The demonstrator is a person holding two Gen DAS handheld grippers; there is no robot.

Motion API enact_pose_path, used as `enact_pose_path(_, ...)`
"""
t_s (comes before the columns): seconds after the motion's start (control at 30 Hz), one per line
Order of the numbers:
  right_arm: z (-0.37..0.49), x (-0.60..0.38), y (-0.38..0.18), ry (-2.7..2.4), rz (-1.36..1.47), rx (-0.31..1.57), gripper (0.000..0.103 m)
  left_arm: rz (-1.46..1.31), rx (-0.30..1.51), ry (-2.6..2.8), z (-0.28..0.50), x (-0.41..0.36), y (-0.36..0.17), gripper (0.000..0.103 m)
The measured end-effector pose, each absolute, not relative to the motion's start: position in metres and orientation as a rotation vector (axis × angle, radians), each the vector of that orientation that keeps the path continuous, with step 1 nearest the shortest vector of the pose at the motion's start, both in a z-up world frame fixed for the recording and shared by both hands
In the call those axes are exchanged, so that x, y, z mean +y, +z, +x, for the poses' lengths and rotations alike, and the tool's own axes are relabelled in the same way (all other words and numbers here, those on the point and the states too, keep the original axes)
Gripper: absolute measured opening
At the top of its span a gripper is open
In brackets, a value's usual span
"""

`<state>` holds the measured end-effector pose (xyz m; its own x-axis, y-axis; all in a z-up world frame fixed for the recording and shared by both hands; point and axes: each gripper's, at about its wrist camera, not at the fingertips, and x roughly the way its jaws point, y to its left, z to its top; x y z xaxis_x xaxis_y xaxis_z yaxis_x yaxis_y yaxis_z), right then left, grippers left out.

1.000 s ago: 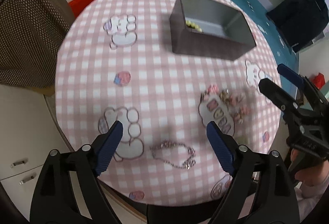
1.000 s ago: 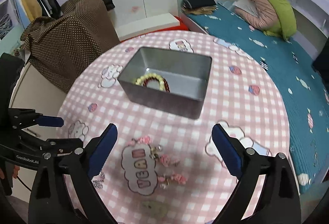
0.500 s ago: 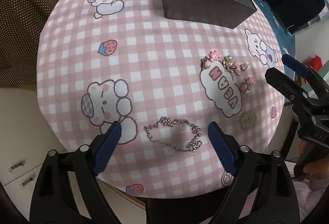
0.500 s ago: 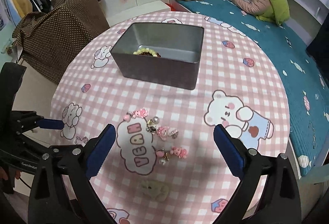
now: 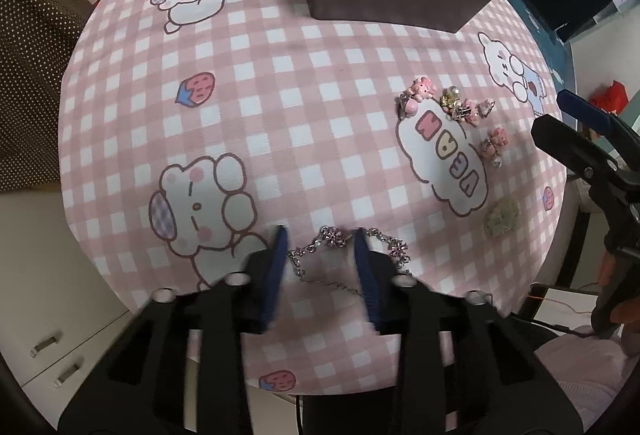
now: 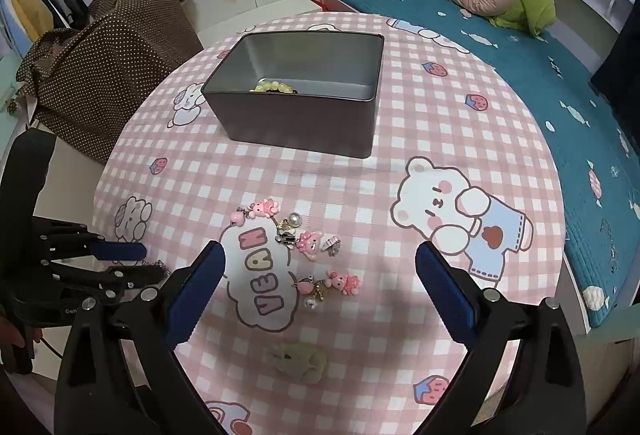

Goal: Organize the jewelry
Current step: 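Grasp the silver chain bracelet with the left tool and lift it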

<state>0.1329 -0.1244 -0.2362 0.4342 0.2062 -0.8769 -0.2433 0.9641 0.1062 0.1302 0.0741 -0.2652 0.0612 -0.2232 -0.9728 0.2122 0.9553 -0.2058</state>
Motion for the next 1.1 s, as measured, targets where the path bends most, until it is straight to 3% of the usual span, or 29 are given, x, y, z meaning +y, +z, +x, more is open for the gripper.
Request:
enact_pose_path(0.17,0.134,-0.124,-0.239,0.285,-0.041,1.095,0.092,-0.007,1.480,-0.323,0.130,0.080,-0.264,0.007)
enact_pose_path(0.37,0.136,-0.125,-0.240,0.287,-0.039,1.099,0.092,-0.029,1.480,-0.327,0.127,0.081,-0.262,0.001)
enact_pose_path(1.1,0.139,-0.122,-0.233,0.449,-0.030,1.026,0.092,-0.171,1.293,-0.305,0.158,0.086,-0.193,0.000)
